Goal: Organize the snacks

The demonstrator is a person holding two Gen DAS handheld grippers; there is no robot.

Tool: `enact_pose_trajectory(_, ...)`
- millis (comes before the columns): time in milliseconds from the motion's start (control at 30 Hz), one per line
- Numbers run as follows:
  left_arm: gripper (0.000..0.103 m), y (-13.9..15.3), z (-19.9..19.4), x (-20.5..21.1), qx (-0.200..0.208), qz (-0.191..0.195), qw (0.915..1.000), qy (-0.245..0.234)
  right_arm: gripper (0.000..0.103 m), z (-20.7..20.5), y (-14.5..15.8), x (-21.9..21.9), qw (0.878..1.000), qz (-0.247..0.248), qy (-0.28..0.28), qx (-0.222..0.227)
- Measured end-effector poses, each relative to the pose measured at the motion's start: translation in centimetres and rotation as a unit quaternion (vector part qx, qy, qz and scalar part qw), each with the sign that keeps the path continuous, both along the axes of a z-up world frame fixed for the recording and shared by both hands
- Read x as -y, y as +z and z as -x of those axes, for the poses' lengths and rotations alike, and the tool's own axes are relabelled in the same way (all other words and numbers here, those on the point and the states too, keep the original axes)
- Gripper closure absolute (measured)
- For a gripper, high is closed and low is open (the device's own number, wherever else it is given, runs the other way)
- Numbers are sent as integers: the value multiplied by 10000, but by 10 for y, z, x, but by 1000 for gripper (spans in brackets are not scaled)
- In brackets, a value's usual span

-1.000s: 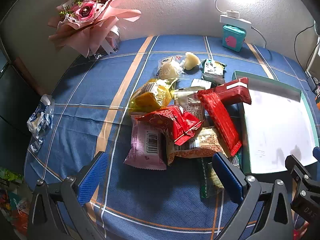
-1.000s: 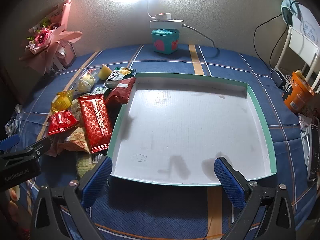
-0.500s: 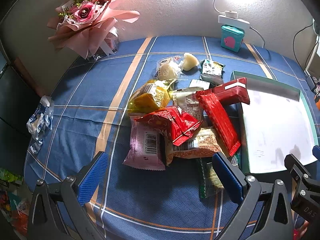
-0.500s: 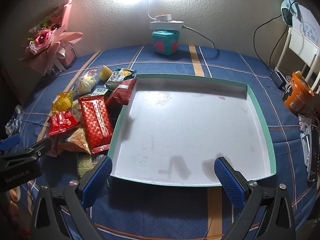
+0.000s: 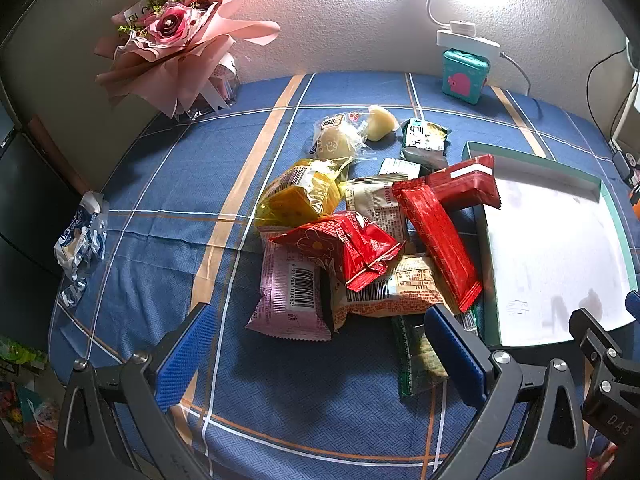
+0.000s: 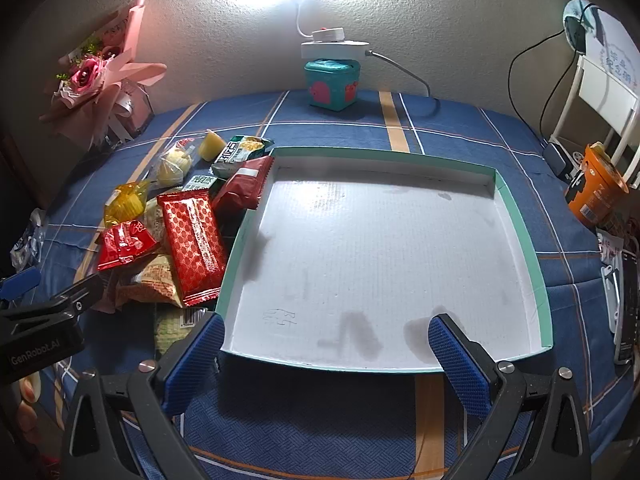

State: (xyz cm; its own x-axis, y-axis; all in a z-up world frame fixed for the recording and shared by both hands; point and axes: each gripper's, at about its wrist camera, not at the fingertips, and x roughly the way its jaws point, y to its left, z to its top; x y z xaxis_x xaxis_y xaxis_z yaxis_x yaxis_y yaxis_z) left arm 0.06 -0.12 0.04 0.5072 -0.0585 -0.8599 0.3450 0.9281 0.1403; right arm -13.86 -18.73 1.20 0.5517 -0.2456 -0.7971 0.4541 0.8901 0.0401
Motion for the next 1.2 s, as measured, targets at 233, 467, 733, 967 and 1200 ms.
enact_pose_trajectory(233, 0, 0, 0, 0, 1, -3, 10000, 0, 0, 0, -1, -1, 10000, 1, 13, -9)
enact_pose_trajectory(467, 0, -1, 1, 0, -1, -1, 10000, -25, 0, -1, -1, -2, 10000, 7, 25, -11)
enact_pose_trajectory(733, 0, -1, 1, 1, -9, -3, 10000, -32, 0, -1, -2, -2, 10000, 15, 31, -15)
enact_pose_trajectory(967, 0, -2, 1, 1, -14, 2, 10000, -33, 0, -1, -2, -3, 10000, 19, 30, -14)
enact_pose_trajectory(1200, 0, -2, 1, 1, -44, 39, 10000, -32, 0, -2, -2, -3, 10000, 31, 53, -17)
